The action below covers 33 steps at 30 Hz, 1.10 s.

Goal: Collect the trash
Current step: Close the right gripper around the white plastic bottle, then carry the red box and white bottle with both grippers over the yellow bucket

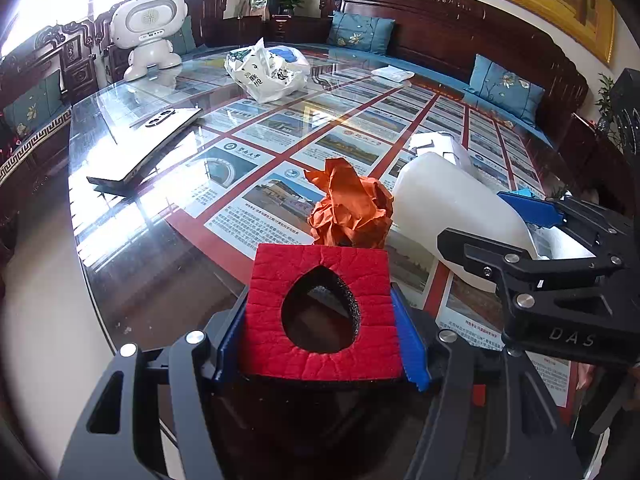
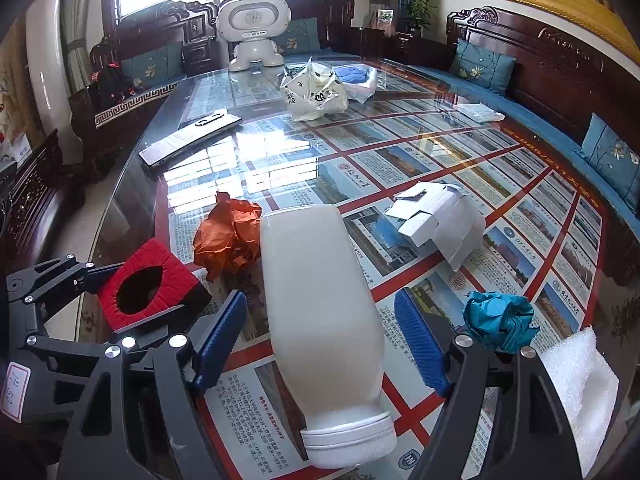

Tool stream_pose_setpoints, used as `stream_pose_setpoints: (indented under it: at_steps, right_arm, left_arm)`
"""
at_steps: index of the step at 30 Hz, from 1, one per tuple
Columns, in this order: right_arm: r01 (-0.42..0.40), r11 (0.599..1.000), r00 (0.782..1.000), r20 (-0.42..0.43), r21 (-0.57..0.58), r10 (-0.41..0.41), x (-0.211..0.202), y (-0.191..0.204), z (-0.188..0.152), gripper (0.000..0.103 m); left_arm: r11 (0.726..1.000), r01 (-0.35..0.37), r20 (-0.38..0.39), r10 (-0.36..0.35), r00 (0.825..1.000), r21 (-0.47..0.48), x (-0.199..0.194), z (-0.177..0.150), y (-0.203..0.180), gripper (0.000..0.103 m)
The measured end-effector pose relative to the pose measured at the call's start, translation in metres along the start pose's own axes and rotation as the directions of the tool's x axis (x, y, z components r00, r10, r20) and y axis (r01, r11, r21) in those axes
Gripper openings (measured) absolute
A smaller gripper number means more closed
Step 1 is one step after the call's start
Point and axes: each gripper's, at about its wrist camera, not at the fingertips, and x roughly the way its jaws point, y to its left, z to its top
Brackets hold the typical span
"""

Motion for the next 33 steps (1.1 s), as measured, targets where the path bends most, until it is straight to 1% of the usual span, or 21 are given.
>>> stream_pose_setpoints:
  at_steps: [8, 10, 14, 17, 21, 26, 29, 33]
  right_arm:
    - [-0.009, 1.000, 1.000, -0.018, 0.007, 0.009, 0.006, -0.006, 0.005, 0.065]
    - [-0.030, 1.000, 0.999, -0.027, 0.009, 0.030, 0.008, -0.007, 0.006, 0.049]
    - [-0.035, 0.999, 0.999, -0.034, 0.026, 0.036, 0.006, -0.011, 0.005, 0.048]
    - [-0.041, 0.998, 0.999, -0.018, 0.049, 0.042, -0.001, -0.014, 0.000, 0.048]
    - [-0.022, 0.999, 1.000, 0.020, 0.047, 0.021, -0.024, -0.015, -0.006, 0.048]
    - [0.010, 0.998, 0.996, 0.082, 0.054, -0.015, -0.072, -0.022, -0.018, 0.048]
    - [0.034, 0.997, 0.993, 0.110, 0.071, -0.042, -0.103, -0.030, -0.031, 0.048]
    - [0.082, 0.991, 0.986, 0.138, 0.109, -0.097, -0.145, -0.048, -0.057, 0.048]
  left_arm:
    - [1.000, -0.006, -0.001, 0.006, 1.000, 0.005, -0.003, -0.005, 0.002, 0.064]
    - [1.000, -0.008, -0.002, 0.008, 1.000, 0.003, -0.004, -0.005, 0.003, 0.064]
    - [1.000, -0.011, 0.002, 0.011, 1.000, 0.001, -0.007, -0.006, 0.004, 0.064]
    - [1.000, -0.012, 0.006, 0.012, 1.000, 0.006, -0.011, -0.007, 0.002, 0.064]
    - [1.000, -0.002, 0.020, 0.002, 1.000, 0.019, -0.020, -0.008, -0.004, 0.064]
    - [0.998, 0.022, 0.042, -0.024, 0.999, 0.056, -0.036, -0.009, -0.020, 0.064]
    - [0.995, 0.044, 0.056, -0.049, 0.997, 0.092, -0.047, -0.011, -0.038, 0.064]
    - [0.982, 0.103, 0.054, -0.113, 0.992, 0.160, -0.058, -0.015, -0.077, 0.064]
